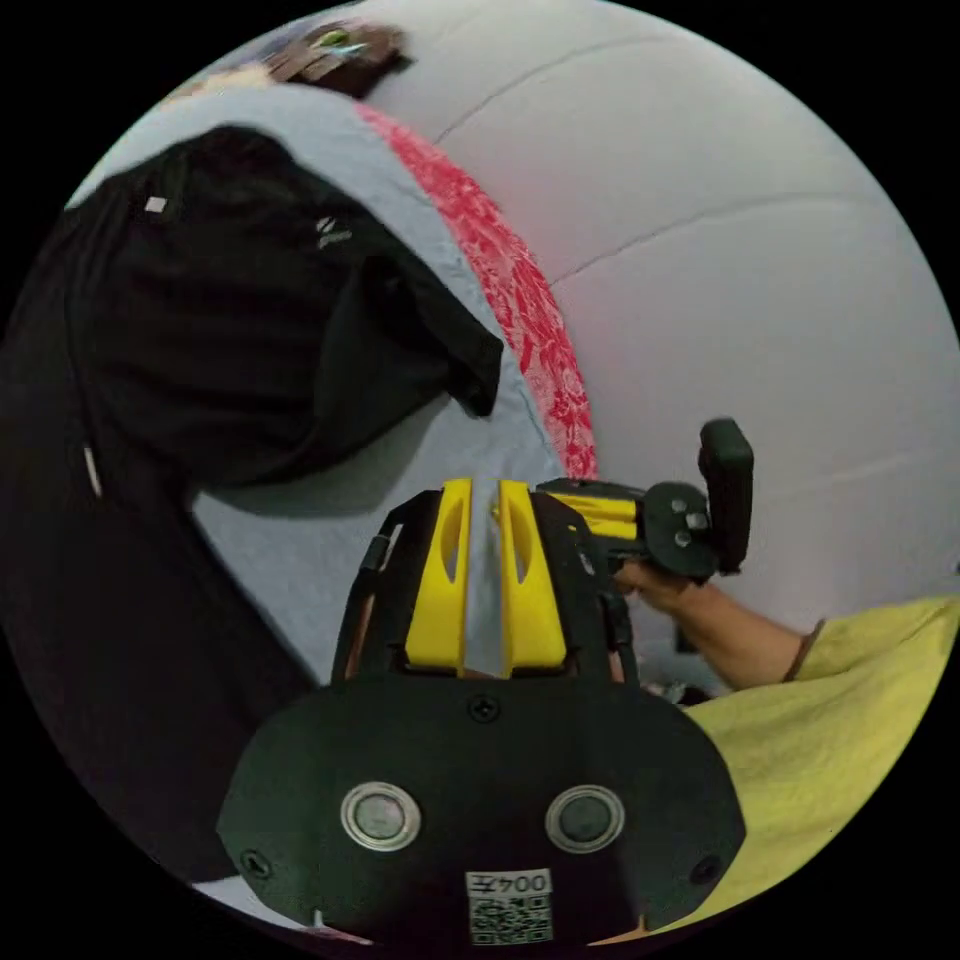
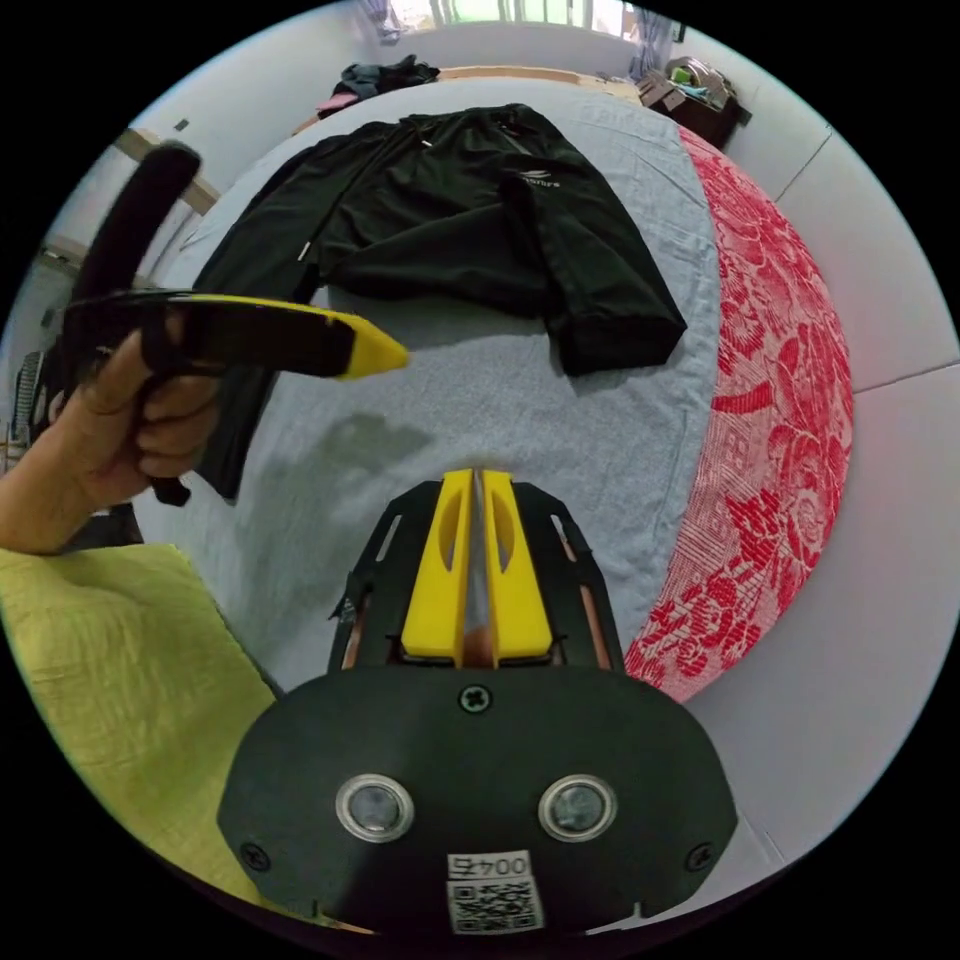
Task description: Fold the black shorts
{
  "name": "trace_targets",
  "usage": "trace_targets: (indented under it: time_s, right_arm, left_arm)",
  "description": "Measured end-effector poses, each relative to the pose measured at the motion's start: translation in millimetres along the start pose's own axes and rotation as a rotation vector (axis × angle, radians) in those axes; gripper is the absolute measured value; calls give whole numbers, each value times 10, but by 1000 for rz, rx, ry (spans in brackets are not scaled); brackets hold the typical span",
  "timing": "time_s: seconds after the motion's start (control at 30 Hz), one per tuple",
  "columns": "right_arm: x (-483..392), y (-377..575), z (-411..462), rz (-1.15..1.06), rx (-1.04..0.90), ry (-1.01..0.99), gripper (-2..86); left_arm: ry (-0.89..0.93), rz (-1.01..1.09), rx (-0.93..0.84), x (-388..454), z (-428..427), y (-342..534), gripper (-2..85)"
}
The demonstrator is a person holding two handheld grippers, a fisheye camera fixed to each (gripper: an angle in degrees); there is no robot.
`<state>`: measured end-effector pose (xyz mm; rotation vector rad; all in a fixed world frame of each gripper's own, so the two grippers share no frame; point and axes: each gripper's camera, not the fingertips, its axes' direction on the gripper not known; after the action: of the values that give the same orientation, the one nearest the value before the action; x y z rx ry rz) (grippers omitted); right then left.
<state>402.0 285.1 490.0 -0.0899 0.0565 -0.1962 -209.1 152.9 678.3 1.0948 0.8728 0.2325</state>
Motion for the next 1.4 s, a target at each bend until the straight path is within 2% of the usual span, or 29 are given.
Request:
trace_targets:
  time_s: [0.07, 0.27, 0.5, 0.57, 0.73, 0.8, 0.93, 1.17, 1.3, 1.4]
  right_arm:
    - [98, 138, -174, -12, 25, -103, 107]
    - [556, 458, -719, 43, 250, -137, 107]
    - [497, 379, -925, -31, 286, -40, 89]
    - [419, 390, -992, -45, 296, 58, 81]
    - [453, 420, -1164, -45, 283, 88, 45]
    - [488, 457, -1261, -53, 281, 110, 11]
    - [717, 661, -1760, -93, 277, 132, -3]
    - [1417, 1155, -2553, -161, 203, 1, -6]
    - [1670, 1222, -2580, -191, 157, -37, -5]
    - [1908, 1174, -2445, -170, 117, -38, 0]
  left_arm:
    - [50, -111, 62, -163, 50, 28, 76]
    - [68, -336, 296, -494, 72, 117, 100]
    - [131, -521, 445, -804, 170, 210, 107]
    - [151, -538, 461, -856, 200, 216, 107]
    - [150, -544, 442, -982, 272, 151, 88]
    - [175, -535, 429, -1047, 280, 120, 47]
    - [202, -512, 357, -1042, 149, 160, 24]
    - [367, -476, 104, -927, -36, 585, 8]
    - [431, -558, 20, -1204, 159, 921, 7]
    - [406, -597, 7, -1428, 275, 1102, 9]
